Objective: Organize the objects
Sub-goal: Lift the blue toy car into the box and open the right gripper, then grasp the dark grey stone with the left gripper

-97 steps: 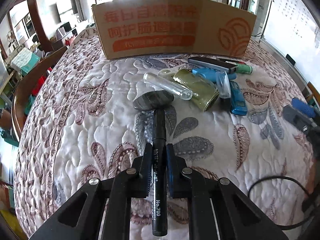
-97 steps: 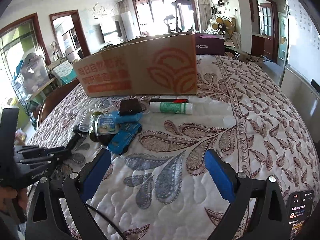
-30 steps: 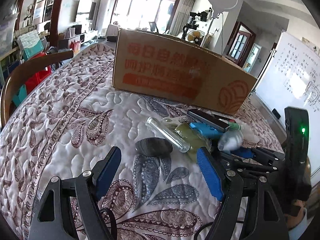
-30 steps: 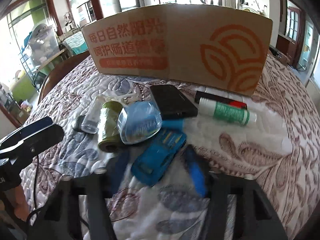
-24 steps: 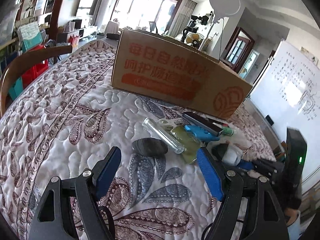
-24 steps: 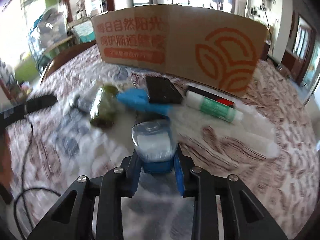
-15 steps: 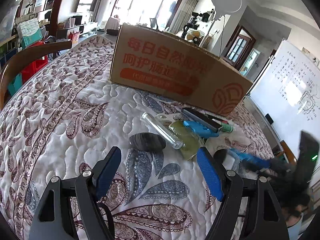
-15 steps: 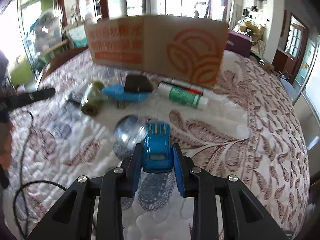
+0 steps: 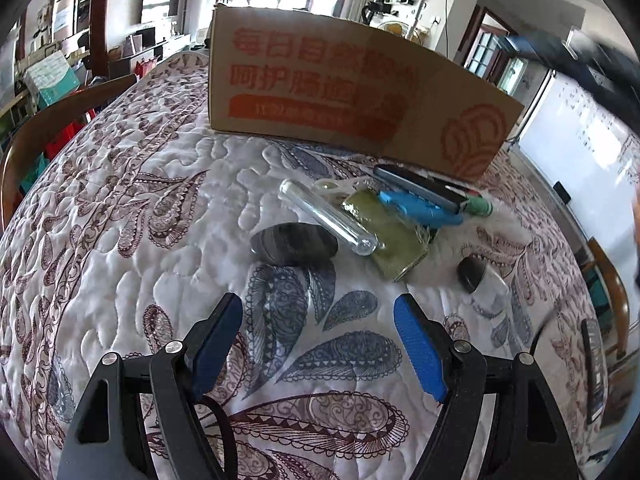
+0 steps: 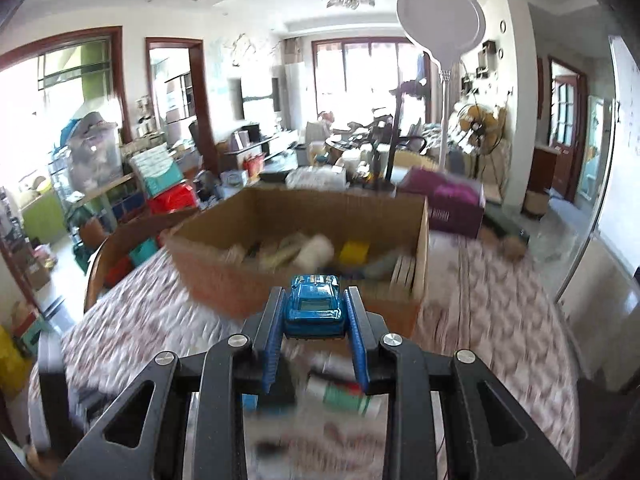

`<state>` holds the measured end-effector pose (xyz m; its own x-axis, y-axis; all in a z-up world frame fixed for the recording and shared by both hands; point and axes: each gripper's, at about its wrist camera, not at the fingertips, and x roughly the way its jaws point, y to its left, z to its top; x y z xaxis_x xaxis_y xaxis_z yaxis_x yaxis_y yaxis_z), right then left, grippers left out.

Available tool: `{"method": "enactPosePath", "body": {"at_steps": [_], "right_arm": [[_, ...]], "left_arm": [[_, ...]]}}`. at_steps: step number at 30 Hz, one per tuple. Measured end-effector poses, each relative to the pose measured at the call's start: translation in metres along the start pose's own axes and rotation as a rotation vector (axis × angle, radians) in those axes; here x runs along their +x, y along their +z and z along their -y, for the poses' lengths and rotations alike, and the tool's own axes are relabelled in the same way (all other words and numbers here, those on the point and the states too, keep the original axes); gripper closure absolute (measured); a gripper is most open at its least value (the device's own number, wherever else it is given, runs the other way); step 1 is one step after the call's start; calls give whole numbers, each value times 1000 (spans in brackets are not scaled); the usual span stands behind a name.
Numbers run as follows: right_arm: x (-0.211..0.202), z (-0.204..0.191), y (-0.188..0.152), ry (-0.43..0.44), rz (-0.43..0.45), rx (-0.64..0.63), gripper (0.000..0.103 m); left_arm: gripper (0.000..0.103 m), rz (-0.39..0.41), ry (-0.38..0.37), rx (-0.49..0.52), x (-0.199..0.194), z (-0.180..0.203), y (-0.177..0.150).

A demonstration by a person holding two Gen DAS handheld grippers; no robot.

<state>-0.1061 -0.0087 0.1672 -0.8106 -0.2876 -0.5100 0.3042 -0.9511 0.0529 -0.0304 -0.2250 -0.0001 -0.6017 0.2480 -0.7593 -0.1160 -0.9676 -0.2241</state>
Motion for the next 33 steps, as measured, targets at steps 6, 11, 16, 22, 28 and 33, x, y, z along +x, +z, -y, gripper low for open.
{"method": "enactPosePath", "body": {"at_steps": [6, 11, 16, 22, 28, 33], "right_arm": [[75, 3, 49, -83, -96, 37, 0], [128, 19, 45, -115, -210, 130, 0], [121, 19, 35, -96, -176, 165, 0], [60, -5, 15, -87, -54, 49, 0], [-6, -15, -45, -58, -32, 52, 0], [-17, -5, -115, -61, -157, 117, 0]], "left_arm": [[25, -14, 0, 11, 0, -1, 1], [24, -28, -46, -36, -2, -10, 5], [24, -32, -109, -137, -5, -30, 10], [24, -10, -166, -271, -12, -57, 13], [26, 41, -152, -265, -16, -64, 16], [26, 60, -31, -31, -10, -35, 19]]}}
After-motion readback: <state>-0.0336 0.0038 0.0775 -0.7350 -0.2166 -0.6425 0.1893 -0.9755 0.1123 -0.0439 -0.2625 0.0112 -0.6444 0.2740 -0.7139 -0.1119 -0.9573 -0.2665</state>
